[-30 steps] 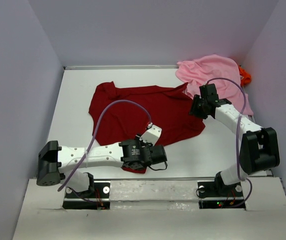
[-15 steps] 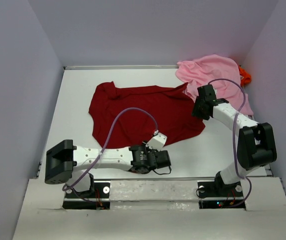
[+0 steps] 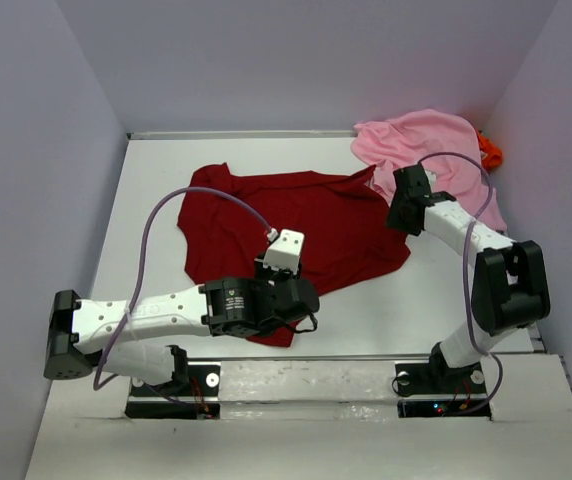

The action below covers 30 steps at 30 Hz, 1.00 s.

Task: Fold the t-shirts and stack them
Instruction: Flatten the tshirt out

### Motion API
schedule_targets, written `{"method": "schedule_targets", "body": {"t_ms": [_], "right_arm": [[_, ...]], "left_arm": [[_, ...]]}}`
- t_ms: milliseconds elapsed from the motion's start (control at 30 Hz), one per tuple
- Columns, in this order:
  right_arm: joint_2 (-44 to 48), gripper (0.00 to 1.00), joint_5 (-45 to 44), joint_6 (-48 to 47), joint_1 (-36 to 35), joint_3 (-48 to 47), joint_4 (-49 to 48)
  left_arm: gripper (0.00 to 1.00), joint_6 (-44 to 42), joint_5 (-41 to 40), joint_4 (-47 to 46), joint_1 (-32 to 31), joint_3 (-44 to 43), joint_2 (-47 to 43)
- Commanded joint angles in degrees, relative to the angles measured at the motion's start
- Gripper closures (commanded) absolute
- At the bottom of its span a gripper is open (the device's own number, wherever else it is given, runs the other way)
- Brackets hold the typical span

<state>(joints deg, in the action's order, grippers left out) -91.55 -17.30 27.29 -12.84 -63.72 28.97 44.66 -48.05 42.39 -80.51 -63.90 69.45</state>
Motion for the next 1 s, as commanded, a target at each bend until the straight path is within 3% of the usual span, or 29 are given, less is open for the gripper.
{"method": "schedule_targets", "body": {"t_ms": [0, 300, 400, 433, 467, 533, 567, 833, 967], "right_arm": [[-3.37, 0.53, 1.3, 0.93, -0.52, -1.67, -1.72], [-6.89, 0.55, 2.45, 0.66, -0.52, -3.16, -2.16], [-7.24, 0.6, 2.27, 0.49, -0.52, -3.16, -2.25], [-7.33, 0.63, 2.88, 0.49, -0.52, -2.99, -2.43], [-7.33, 0.78, 3.41, 0.49, -0.52, -2.64, -2.78], [-7.24, 0.98, 3.94, 0.75, -0.52, -2.46, -2.95], [-7.15, 1.0, 3.94, 0.75, -0.52, -2.37, -3.04], [-3.03, 1.0, 4.73, 1.36, -0.52, 0.35, -3.57], [7.15, 1.0, 6.4, 2.42, -0.52, 6.49, -2.96]], "left_arm": [[0.53, 2.97, -3.63, 1.46, 0.09, 1.41, 0.16], [0.53, 3.32, -3.89, 2.34, 0.09, 0.88, -2.48], [0.53, 3.24, -4.42, 3.05, 0.09, 0.27, -3.18], [0.53, 3.15, -4.59, 3.13, 0.09, 0.18, -3.35], [0.53, 3.15, -4.59, 3.22, 0.09, 0.18, -3.53], [0.53, 3.15, -4.68, 3.31, 0.09, 0.18, -3.53], [0.53, 3.15, -4.77, 3.4, 0.09, 0.27, -3.62], [0.53, 3.85, -4.33, 3.84, 0.09, 1.06, -4.32], [0.53, 2.8, -3.45, 2.78, 0.09, 1.5, -4.5]]}}
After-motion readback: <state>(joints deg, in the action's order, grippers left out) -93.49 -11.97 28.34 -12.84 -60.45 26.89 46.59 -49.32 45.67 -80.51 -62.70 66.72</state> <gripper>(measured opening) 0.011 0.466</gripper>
